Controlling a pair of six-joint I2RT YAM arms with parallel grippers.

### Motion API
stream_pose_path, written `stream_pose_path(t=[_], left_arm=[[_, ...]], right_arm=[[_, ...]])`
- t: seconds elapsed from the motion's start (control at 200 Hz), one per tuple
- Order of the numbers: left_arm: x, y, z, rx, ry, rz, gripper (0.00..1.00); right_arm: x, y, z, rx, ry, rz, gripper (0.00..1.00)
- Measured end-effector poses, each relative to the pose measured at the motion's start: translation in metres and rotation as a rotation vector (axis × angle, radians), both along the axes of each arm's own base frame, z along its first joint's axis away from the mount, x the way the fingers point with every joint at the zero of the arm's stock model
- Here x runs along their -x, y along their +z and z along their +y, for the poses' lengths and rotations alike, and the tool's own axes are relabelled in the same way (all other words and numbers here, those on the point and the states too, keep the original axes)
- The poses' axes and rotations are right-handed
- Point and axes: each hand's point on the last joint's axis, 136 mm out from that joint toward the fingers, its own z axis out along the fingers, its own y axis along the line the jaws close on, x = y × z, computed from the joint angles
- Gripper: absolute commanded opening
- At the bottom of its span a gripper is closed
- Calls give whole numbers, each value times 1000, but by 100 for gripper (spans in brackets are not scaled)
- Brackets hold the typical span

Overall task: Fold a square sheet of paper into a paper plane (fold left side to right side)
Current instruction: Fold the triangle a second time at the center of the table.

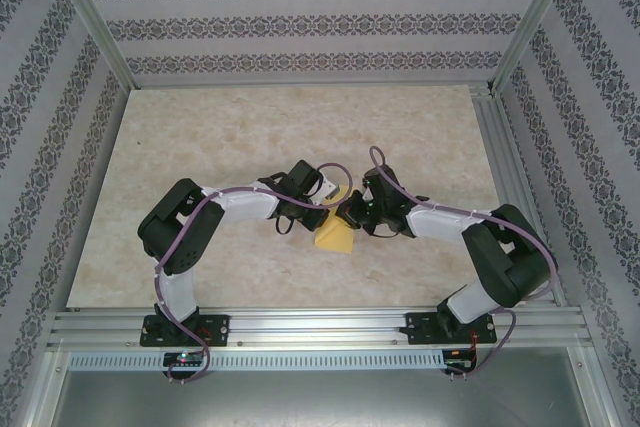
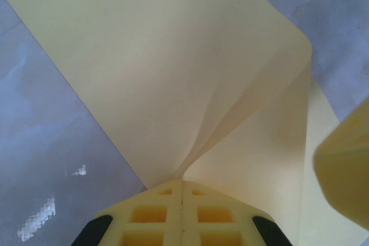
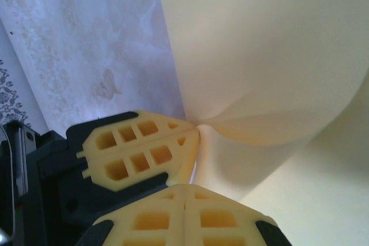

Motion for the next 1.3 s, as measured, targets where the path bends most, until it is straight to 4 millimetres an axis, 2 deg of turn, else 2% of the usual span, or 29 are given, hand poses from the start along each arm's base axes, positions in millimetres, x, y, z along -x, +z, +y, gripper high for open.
stream_pose_path(t=[0.25, 0.575, 1.304], left_arm=[[0, 0, 0, 0, -1, 0, 0], [0, 0, 0, 0, -4, -1, 0], [2, 0, -2, 8, -14, 7, 0]], right_arm=[[-1, -13, 5, 26, 10, 32, 4], [10, -28, -6, 96, 21, 73, 4], [16, -41, -13, 150, 43, 90, 4]])
